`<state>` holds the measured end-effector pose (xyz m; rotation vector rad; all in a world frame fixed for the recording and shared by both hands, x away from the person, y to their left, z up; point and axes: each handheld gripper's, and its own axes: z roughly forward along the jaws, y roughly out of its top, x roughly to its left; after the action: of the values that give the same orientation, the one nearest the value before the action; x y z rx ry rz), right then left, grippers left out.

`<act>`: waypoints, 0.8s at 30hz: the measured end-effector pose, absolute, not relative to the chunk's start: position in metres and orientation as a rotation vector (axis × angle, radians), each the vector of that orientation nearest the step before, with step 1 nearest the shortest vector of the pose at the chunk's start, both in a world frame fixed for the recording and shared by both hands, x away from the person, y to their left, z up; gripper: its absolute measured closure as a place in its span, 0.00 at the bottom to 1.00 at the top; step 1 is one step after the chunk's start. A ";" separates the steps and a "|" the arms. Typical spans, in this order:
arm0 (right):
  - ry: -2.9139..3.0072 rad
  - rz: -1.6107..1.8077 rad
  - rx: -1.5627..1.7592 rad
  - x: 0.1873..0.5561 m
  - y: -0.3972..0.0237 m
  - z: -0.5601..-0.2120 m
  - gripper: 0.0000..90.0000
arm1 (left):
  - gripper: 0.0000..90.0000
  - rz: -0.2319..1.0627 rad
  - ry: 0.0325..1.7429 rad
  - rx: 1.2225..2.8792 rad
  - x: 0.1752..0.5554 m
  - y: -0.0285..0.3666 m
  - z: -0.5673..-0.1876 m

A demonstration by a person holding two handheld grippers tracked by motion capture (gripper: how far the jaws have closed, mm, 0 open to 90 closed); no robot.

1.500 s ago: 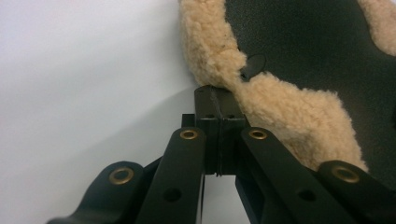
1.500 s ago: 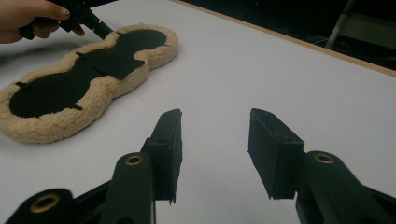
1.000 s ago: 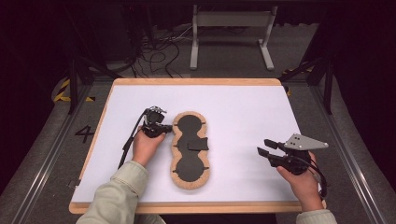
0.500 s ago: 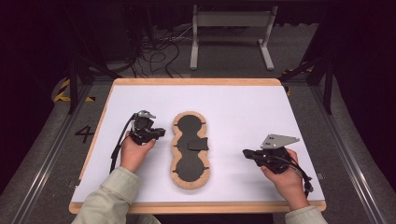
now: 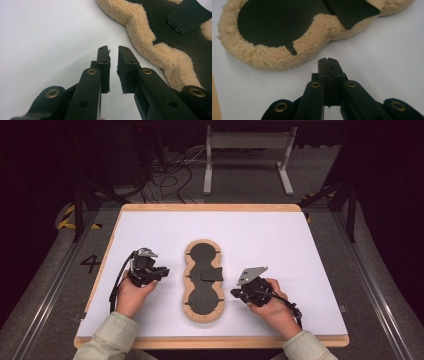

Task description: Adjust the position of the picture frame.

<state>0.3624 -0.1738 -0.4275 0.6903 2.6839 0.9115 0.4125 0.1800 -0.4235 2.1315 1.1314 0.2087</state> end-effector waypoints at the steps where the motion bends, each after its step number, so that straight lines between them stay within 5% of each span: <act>1: 2.696 0.888 0.683 0.363 -0.170 -0.430 1.00 | 0.89 0.208 1.135 2.130 0.411 0.182 -0.423; 24: 2.866 0.897 0.439 0.357 -0.095 -0.444 1.00 | 0.86 0.230 1.187 2.109 0.397 0.200 -0.422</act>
<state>0.3565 -0.0955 -0.4435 0.4392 2.8657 0.8970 0.3971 0.1996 -0.4218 2.1086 1.1870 0.2299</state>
